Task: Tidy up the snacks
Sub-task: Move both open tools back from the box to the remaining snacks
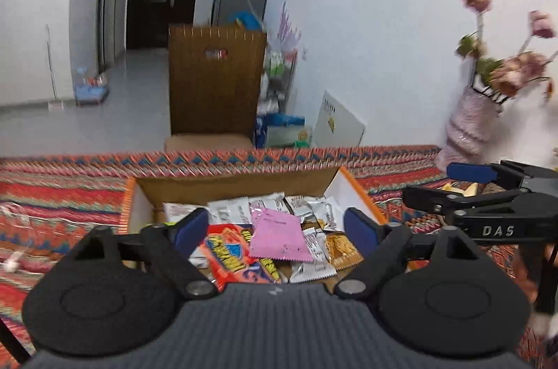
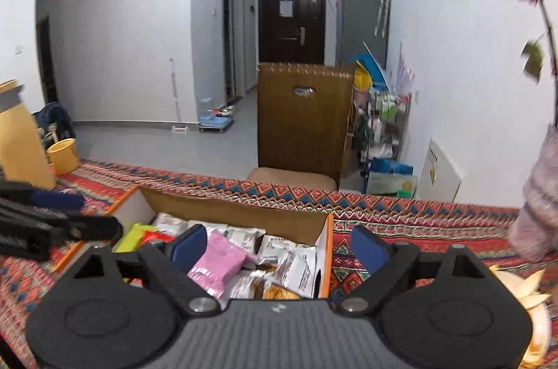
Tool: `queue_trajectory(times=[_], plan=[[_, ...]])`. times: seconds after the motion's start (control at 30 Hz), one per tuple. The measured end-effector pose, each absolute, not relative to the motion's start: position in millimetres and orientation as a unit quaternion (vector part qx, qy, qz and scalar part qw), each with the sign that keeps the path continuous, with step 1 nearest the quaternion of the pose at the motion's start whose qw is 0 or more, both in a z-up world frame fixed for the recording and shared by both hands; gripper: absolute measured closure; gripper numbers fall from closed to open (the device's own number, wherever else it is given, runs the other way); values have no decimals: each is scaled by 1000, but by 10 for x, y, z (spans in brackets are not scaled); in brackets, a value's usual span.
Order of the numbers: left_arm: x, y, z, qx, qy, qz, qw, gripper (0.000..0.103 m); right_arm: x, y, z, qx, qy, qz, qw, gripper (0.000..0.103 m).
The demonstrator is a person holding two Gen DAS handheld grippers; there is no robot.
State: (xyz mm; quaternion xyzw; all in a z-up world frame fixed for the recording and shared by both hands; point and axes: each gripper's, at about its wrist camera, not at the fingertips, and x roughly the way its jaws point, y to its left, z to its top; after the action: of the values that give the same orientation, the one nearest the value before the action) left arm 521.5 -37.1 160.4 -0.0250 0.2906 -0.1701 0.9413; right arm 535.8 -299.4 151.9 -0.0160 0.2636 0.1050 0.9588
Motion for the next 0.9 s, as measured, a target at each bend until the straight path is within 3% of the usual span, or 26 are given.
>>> queue_trajectory(times=[0.17, 0.23, 0.33, 0.47, 0.67, 0.9], plan=[[4324, -161, 1916, -6, 253, -168, 953, 7, 4593, -3077, 1796, -30, 240, 123, 962, 11], [3963, -101, 1998, 8, 236, -173, 956, 4, 4248, -3118, 1878, -31, 228, 134, 964, 4], [3465, -35, 2077, 13, 225, -167, 960, 0, 3749, -3172, 1955, -43, 212, 141, 966, 2], [2822, 61, 2087, 9, 211, -180, 961, 0, 3040, -3237, 1989, -68, 198, 140, 968, 0], [2074, 128, 1783, 0, 207, -167, 964, 0, 2121, -3306, 1736, -62, 184, 149, 970, 0], [1397, 38, 1102, -13, 227, -125, 966, 0, 1375, -3353, 969, -24, 229, 116, 966, 0]])
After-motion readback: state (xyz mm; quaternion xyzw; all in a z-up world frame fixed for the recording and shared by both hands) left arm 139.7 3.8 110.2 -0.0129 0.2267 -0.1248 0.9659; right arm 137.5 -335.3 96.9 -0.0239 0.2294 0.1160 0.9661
